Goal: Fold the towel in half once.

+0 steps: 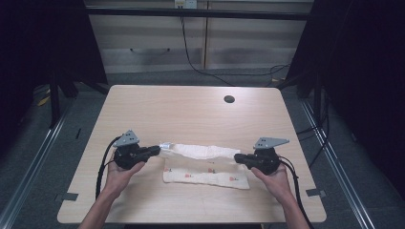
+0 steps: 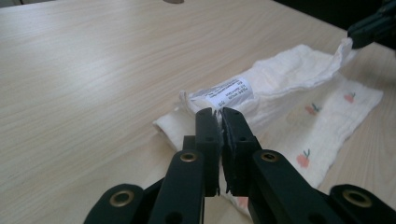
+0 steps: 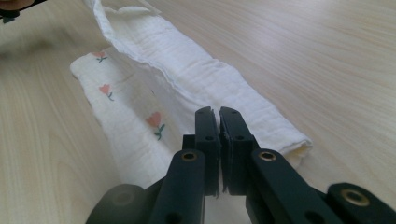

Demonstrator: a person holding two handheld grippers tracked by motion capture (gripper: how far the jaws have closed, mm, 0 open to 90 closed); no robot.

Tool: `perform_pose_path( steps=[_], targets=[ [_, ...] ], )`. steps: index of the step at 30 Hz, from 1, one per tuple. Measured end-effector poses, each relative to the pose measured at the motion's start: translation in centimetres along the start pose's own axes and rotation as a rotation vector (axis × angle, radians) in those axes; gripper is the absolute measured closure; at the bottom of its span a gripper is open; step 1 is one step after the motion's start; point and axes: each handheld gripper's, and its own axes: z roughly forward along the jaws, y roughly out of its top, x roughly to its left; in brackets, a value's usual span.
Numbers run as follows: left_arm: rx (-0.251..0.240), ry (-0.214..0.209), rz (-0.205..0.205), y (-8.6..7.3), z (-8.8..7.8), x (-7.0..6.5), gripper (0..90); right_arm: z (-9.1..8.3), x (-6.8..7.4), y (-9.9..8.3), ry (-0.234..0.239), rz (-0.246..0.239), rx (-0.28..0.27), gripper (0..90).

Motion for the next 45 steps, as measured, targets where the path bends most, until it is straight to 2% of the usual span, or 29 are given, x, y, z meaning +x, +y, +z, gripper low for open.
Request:
perform_pose_path(
  steps=[7,10,12,17,19,26,28,33,39,45],
  targets=[
    [0.047,0.000,0.013,-1.4,0.2,-0.7,86.0,0.6,0.7,-1.4,0.013,-0.002,0.047,86.9],
    [0.046,0.000,0.021,-1.6,-0.1,-0.9,86.0,0.6,0.6,-1.8,0.007,0.006,0.055,86.8],
    [0.038,-0.005,0.016,-1.7,-0.2,-1.1,86.0,0.1,0.3,-1.7,-0.002,0.010,0.041,86.8],
    [0.057,-0.023,0.045,-1.9,0.4,-2.1,86.0,-1.0,-0.7,-0.8,-0.037,0.029,-0.023,86.8],
    [0.073,-0.018,0.057,-2.1,0.5,-2.3,85.9,-1.5,-0.8,-0.6,-0.035,0.027,-0.041,86.8],
    [0.130,-0.031,0.064,-3.4,0.8,-2.5,85.6,-0.6,0.3,-3.1,-0.003,0.019,0.043,86.7],
    [0.128,-0.037,0.064,-3.5,0.8,-2.6,85.4,-0.4,0.7,-3.5,0.002,0.010,0.070,86.4],
    [0.138,-0.044,0.053,-4.0,0.5,-2.8,82.9,-0.8,1.3,-4.3,0.018,0.019,0.077,84.1],
    [0.123,-0.063,0.026,-4.0,0.0,-2.9,77.7,-0.9,1.6,-4.9,0.009,0.024,0.096,78.9],
    [0.110,-0.061,0.014,-4.0,-1.0,-2.9,72.3,-1.2,1.6,-5.3,0.000,0.040,0.107,76.3]
  ],
)
